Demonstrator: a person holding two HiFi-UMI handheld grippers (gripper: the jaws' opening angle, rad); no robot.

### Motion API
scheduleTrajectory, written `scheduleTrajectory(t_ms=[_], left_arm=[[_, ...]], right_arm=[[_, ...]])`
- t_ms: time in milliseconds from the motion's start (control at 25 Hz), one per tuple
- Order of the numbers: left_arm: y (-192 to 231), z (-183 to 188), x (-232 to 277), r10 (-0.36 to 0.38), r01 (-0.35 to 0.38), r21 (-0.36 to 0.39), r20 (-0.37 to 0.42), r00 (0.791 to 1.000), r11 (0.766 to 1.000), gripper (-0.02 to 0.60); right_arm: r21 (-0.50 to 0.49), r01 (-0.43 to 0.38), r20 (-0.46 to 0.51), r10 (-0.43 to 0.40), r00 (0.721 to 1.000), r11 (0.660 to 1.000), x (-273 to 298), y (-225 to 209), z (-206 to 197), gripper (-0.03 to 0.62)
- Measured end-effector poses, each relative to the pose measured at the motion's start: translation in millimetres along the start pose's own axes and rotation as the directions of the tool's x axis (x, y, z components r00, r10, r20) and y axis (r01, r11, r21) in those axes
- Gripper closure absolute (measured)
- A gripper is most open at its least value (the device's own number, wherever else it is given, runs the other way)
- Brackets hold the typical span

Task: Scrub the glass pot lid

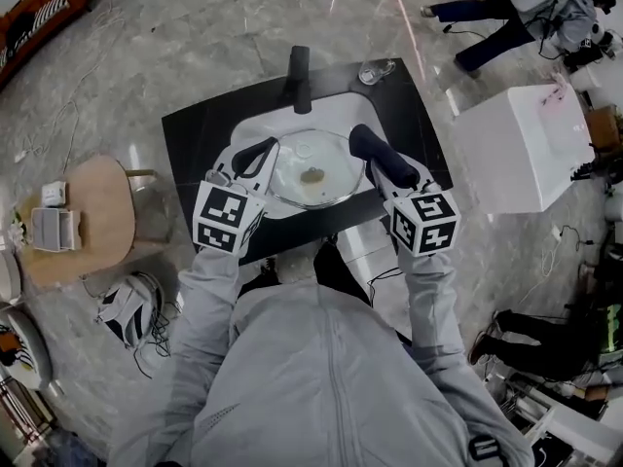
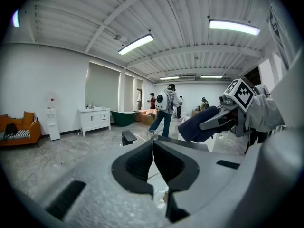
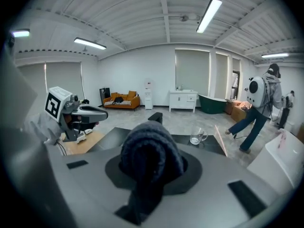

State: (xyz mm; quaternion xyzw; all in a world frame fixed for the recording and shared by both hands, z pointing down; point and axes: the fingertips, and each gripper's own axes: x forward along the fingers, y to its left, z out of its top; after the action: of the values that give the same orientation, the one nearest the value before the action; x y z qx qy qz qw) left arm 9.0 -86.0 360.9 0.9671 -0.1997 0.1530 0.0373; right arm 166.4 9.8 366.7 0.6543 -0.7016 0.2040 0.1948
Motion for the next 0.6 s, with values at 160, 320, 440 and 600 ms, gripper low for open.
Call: scheduleTrajectory(t_ms=[160, 320, 440, 600], left_arm=[[3, -9, 8, 0.066, -0.067, -0.032, -0.032, 0.997, 0.997, 0.554], [6, -25, 21, 0.114, -0.119, -0.071, -0.073, 0.991, 0.99, 0.554], [10, -35, 32, 0.149, -0.158, -0.089, -0.098, 0.984, 0.983, 0.554], [21, -47, 40, 0.215, -0.229, -0.115, -0.124, 0.969, 0.967, 0.554]], right_arm=[[-0.03, -0.062, -0.039, 0.06, 0.997, 0.998, 23, -15, -5, 0.511], [-0.058, -0.13, -0.088, 0.125, 0.988, 0.99, 49, -24, -17, 0.513], [-0.054, -0.167, -0.122, 0.159, 0.98, 0.985, 68, -34, -29, 0.513], [-0.049, -0.216, -0.153, 0.206, 0.966, 0.975, 96, -40, -43, 0.513]])
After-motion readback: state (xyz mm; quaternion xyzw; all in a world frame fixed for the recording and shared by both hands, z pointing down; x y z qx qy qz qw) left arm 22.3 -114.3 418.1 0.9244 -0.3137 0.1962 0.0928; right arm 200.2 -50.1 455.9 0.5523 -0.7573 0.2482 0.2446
